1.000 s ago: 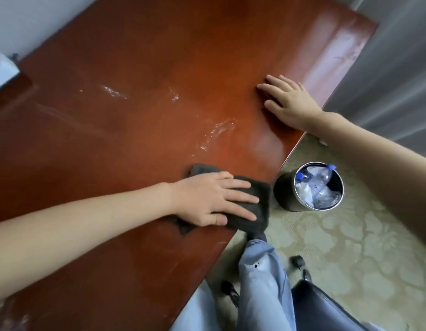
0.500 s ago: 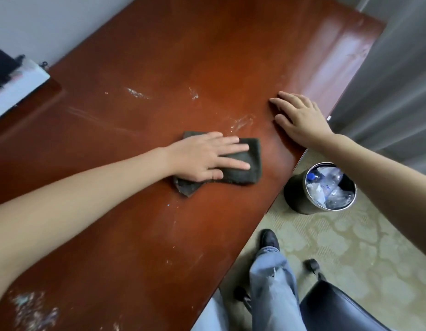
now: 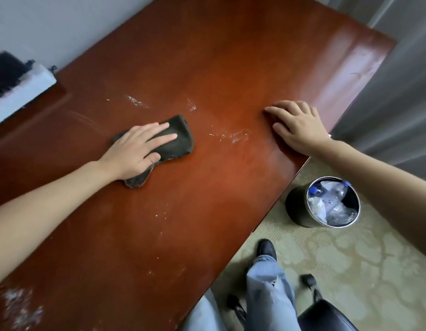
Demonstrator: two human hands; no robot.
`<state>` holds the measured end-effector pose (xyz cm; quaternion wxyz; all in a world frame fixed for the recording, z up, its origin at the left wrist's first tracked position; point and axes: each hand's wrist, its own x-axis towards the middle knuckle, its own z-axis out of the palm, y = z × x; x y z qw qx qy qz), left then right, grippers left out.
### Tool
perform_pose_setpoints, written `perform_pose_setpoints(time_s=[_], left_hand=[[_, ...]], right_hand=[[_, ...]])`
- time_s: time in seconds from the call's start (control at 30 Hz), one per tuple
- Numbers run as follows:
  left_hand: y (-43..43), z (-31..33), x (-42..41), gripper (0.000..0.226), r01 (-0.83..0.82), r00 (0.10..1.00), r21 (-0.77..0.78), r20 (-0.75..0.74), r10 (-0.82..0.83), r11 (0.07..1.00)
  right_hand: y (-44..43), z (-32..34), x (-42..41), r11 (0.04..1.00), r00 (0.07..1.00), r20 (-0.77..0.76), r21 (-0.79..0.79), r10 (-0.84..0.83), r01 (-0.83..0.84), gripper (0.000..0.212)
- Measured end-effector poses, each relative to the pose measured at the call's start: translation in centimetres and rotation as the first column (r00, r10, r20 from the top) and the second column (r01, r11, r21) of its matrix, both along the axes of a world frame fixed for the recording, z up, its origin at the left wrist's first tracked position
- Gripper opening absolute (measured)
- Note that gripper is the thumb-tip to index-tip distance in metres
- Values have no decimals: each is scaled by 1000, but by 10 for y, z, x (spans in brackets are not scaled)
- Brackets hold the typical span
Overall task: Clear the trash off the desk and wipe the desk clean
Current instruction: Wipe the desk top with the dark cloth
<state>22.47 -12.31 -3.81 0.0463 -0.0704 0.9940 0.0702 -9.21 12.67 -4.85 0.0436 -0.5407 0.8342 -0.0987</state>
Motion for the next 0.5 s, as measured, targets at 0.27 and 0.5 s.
perform_pose_setpoints(time_s=[0.27, 0.5], left_hand=[[-42, -7, -65, 51, -521, 853, 15, -25, 521, 853], [103, -6, -122, 62, 96, 995, -17, 26, -95, 995]], right_hand=[[-11, 3, -20, 997, 998, 12, 39, 66, -66, 56], [-17, 13, -28, 996, 993, 96, 53, 70, -76, 47]])
